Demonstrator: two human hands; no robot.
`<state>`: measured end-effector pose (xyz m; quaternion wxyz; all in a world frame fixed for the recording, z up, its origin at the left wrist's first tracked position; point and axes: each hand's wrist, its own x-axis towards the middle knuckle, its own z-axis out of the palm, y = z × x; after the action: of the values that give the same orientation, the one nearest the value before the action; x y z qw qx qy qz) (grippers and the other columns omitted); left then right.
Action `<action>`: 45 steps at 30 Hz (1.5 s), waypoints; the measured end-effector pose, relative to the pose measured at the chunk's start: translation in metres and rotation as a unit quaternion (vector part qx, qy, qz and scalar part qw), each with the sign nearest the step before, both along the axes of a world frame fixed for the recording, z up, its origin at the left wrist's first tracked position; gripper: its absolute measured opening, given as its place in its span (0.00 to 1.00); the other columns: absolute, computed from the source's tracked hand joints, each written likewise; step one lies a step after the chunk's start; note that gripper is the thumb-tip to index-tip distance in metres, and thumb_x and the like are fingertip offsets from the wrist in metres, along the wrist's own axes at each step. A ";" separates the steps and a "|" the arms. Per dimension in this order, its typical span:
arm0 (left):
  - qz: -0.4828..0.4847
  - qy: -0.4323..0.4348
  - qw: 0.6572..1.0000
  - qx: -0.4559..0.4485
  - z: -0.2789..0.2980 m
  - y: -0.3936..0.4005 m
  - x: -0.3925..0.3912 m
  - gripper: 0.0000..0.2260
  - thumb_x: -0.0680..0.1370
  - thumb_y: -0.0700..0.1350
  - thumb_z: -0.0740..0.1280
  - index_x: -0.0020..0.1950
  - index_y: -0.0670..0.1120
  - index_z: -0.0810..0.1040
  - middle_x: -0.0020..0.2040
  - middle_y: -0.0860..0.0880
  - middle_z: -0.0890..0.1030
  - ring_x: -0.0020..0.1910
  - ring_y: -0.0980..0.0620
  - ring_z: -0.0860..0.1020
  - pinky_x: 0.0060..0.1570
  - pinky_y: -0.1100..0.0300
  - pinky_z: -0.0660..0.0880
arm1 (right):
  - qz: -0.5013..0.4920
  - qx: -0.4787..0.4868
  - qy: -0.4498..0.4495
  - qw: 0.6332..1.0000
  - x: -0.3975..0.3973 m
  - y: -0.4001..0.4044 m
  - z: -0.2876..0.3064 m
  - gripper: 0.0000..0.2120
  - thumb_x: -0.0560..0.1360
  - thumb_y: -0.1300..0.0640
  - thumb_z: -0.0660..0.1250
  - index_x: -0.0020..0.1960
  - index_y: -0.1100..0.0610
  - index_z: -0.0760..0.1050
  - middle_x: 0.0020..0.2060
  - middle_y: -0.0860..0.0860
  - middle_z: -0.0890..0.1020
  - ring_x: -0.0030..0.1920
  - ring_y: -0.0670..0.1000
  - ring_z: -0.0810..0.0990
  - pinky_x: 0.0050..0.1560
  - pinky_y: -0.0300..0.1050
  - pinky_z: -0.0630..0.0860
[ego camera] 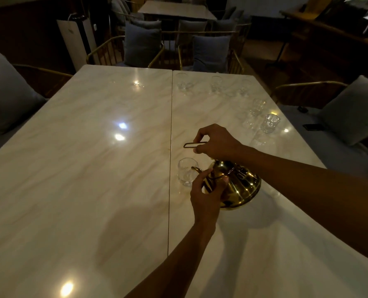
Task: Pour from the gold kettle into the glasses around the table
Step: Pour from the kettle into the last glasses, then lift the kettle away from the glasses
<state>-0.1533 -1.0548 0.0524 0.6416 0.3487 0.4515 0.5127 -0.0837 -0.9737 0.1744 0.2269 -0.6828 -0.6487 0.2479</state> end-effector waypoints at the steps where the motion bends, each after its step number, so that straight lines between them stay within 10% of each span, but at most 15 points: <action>1: -0.001 -0.001 1.000 0.000 0.001 0.000 0.000 0.22 0.70 0.46 0.77 0.63 0.54 0.77 0.55 0.65 0.73 0.61 0.58 0.70 0.59 0.54 0.76 | 0.001 0.000 0.001 1.000 0.000 0.000 0.000 0.10 0.69 0.59 0.76 0.48 0.59 0.80 0.54 0.51 0.71 0.40 0.48 0.74 0.37 0.38 0.70; 19: -0.014 0.013 0.999 0.031 -0.010 -0.005 -0.005 0.20 0.70 0.45 0.77 0.60 0.57 0.78 0.58 0.62 0.76 0.57 0.64 0.73 0.49 0.65 0.78 | -0.017 0.009 -0.004 1.000 0.002 -0.010 -0.009 0.12 0.70 0.58 0.75 0.52 0.58 0.80 0.52 0.49 0.72 0.48 0.48 0.73 0.39 0.38 0.70; 23: -0.011 0.059 0.996 0.061 -0.014 -0.003 -0.008 0.23 0.69 0.47 0.78 0.63 0.53 0.78 0.63 0.56 0.77 0.63 0.58 0.73 0.61 0.51 0.77 | -0.045 0.046 0.024 0.998 0.010 -0.014 -0.019 0.10 0.69 0.56 0.75 0.49 0.55 0.80 0.55 0.52 0.78 0.48 0.47 0.75 0.41 0.36 0.68; 29: -0.051 0.127 0.981 0.137 -0.016 -0.002 -0.017 0.19 0.70 0.47 0.77 0.57 0.59 0.78 0.59 0.62 0.77 0.57 0.72 0.73 0.62 0.53 0.76 | -0.095 0.104 0.106 0.984 0.018 -0.036 -0.026 0.08 0.70 0.56 0.75 0.48 0.55 0.80 0.44 0.47 0.80 0.36 0.39 0.73 0.42 0.38 0.70; 35: -0.075 0.196 0.955 0.211 0.001 -0.005 -0.023 0.20 0.69 0.55 0.74 0.58 0.63 0.74 0.62 0.64 0.74 0.59 0.77 0.69 0.53 0.79 0.68 | -0.137 0.175 0.152 0.963 0.024 -0.057 -0.021 0.08 0.70 0.57 0.75 0.48 0.53 0.80 0.35 0.44 0.78 0.34 0.44 0.75 0.43 0.42 0.73; 45: -0.045 0.235 0.915 0.324 0.033 0.008 -0.047 0.22 0.69 0.49 0.76 0.62 0.53 0.79 0.65 0.55 0.75 0.66 0.66 0.71 0.62 0.71 0.70 | -0.109 0.243 0.252 0.931 0.015 -0.072 0.008 0.10 0.72 0.58 0.74 0.53 0.55 0.80 0.30 0.36 0.79 0.19 0.42 0.69 0.28 0.35 0.69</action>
<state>-0.1999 -1.0463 0.0853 0.3912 0.6682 0.3822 0.5044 -0.0692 -1.0453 0.1827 0.5671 -0.5887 -0.5322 0.2205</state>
